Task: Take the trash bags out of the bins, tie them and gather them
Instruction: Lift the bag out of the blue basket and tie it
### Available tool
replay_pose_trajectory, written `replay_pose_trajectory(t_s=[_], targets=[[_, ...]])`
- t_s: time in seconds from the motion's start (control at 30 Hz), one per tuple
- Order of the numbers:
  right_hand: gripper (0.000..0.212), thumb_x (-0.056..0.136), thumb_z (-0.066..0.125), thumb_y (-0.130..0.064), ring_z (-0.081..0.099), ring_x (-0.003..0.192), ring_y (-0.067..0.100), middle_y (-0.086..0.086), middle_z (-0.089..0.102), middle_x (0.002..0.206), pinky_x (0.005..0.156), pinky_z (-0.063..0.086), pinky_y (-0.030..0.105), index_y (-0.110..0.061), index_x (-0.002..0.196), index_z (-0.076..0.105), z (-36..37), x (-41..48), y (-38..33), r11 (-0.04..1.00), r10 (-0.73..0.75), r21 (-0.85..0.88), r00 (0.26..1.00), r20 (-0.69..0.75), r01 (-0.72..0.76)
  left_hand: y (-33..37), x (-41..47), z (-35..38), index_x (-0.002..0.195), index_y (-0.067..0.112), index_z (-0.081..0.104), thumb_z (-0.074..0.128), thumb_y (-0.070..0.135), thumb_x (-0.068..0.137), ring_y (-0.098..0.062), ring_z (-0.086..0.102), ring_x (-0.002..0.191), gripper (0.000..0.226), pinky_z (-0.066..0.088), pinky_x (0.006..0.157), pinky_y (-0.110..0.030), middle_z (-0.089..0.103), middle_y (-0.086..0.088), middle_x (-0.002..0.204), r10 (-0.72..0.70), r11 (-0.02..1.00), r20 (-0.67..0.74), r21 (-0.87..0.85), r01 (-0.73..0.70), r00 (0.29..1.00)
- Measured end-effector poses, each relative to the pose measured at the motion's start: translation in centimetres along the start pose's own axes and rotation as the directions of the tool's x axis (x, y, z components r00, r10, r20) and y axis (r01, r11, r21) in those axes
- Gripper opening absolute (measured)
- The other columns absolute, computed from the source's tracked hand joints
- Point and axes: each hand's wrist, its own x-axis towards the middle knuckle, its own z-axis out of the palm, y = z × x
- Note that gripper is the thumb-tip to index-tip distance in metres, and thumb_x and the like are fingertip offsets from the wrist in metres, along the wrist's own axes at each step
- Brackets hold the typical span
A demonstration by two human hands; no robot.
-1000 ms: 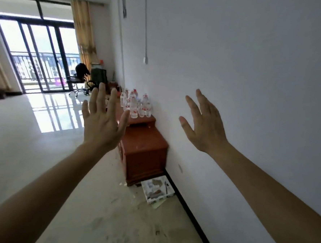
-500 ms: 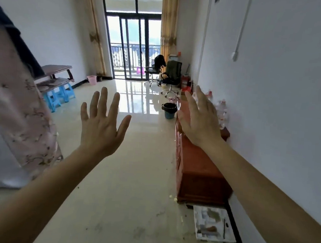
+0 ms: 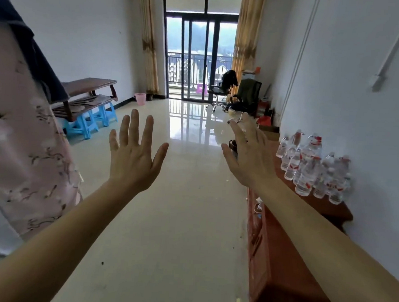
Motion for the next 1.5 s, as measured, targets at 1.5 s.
replay_pose_trajectory(t_s=[1.5], targets=[[0.070,0.101,0.031,-0.057,0.004,0.153,0.033,0.014,0.001,0.166,0.121,-0.001,0.047,-0.028,0.159,0.005,77.6,87.5,64.2,0.911,0.365,-0.227,0.929,0.059,-0.344,13.2,107.4,92.5,0.158,0.018,0.020,0.020,0.058,0.100,-0.036,0.010,0.153,0.070,0.020,0.118,-0.061,0.002,-0.016,0.167,0.429,0.901,0.134,-0.124,-0.415,0.893]])
